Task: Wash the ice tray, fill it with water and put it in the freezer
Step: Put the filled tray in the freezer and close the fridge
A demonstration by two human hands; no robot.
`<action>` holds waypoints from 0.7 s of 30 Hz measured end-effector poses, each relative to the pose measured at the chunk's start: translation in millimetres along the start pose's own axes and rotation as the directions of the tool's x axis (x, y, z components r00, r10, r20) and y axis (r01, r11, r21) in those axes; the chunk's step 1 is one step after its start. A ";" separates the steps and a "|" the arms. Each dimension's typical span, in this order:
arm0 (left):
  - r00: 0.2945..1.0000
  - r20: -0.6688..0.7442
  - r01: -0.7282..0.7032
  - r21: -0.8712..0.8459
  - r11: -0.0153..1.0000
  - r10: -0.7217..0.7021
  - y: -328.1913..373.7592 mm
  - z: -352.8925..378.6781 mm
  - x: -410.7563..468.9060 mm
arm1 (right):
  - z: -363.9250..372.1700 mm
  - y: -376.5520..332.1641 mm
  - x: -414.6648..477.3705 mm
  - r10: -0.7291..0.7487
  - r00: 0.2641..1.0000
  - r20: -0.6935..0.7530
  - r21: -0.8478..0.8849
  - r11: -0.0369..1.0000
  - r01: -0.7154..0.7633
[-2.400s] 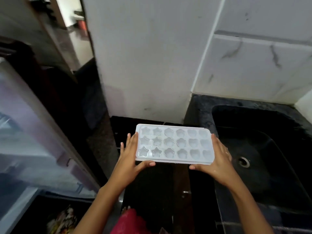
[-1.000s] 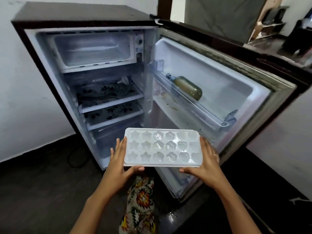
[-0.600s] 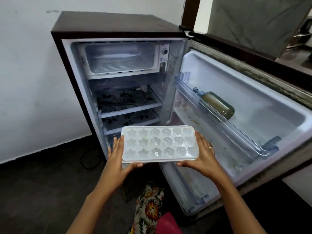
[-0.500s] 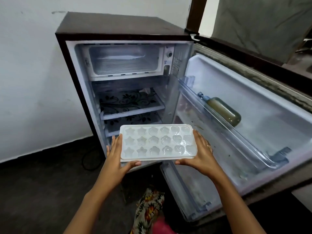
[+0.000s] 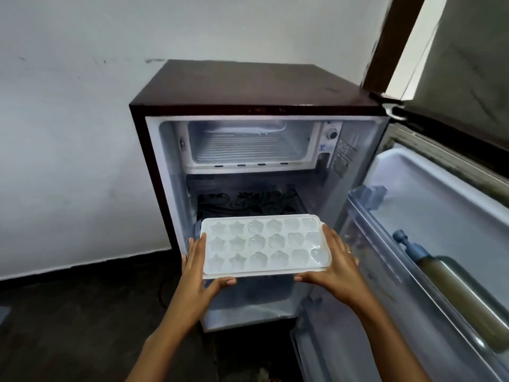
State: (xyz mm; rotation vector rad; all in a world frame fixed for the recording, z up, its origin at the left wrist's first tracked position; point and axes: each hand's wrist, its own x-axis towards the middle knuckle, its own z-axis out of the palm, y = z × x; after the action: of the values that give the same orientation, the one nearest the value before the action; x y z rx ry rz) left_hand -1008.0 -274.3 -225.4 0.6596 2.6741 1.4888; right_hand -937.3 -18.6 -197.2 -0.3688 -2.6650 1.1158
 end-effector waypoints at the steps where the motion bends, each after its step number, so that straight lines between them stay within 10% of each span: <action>1: 1.000 -0.011 0.001 -0.005 1.000 -0.001 -2.8 2.0 10.7 | 0.3 0.5 13.2 -0.017 1.000 -0.004 0.006 1.000 0.017; 21: 0.995 -0.087 -0.061 -0.047 0.997 0.057 -35.0 -0.2 196.5 | 15.4 10.5 207.3 -0.234 0.971 -0.055 0.162 0.957 0.240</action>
State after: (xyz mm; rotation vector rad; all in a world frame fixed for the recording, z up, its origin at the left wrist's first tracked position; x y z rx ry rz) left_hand -1199.5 -218.9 -216.3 0.6937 2.6913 1.6288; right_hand -1135.7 43.8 -192.1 -0.0357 -2.4803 1.2317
